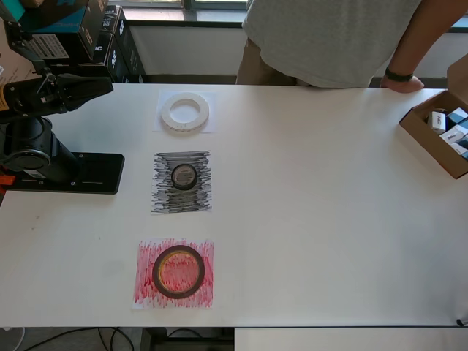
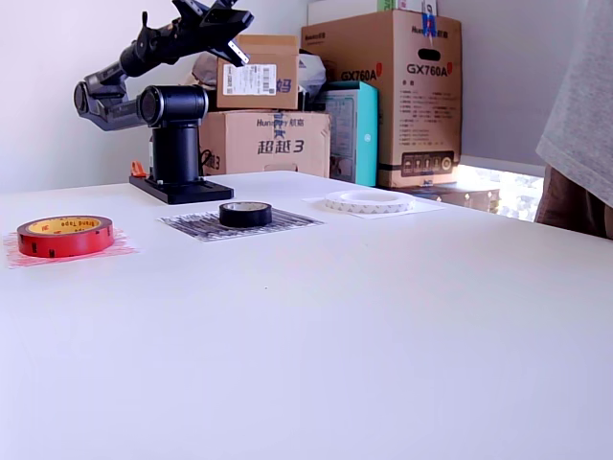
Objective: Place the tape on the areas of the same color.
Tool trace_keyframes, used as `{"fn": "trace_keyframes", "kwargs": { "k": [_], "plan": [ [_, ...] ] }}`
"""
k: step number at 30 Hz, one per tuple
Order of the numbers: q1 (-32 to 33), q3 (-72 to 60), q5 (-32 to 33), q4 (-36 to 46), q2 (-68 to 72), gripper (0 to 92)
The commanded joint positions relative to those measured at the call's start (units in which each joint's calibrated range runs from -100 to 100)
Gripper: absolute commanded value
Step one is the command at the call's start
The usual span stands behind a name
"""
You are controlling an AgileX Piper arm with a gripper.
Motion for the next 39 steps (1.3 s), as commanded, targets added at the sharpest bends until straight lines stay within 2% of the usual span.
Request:
{"fn": "trace_keyframes", "kwargs": {
  "k": [1,6,13,21,39],
  "plan": [
    [-0.04,3.41,-0.39,-3.10,0.36,0.0],
    [-0.19,5.59,-0.39,-5.56,0.36,0.0],
    [0.12,5.59,0.10,-4.97,0.36,0.0],
    [0.04,5.59,0.26,9.63,0.36,0.1],
    [-0.19,5.59,0.34,10.73,0.45,0.1]
  ]
}}
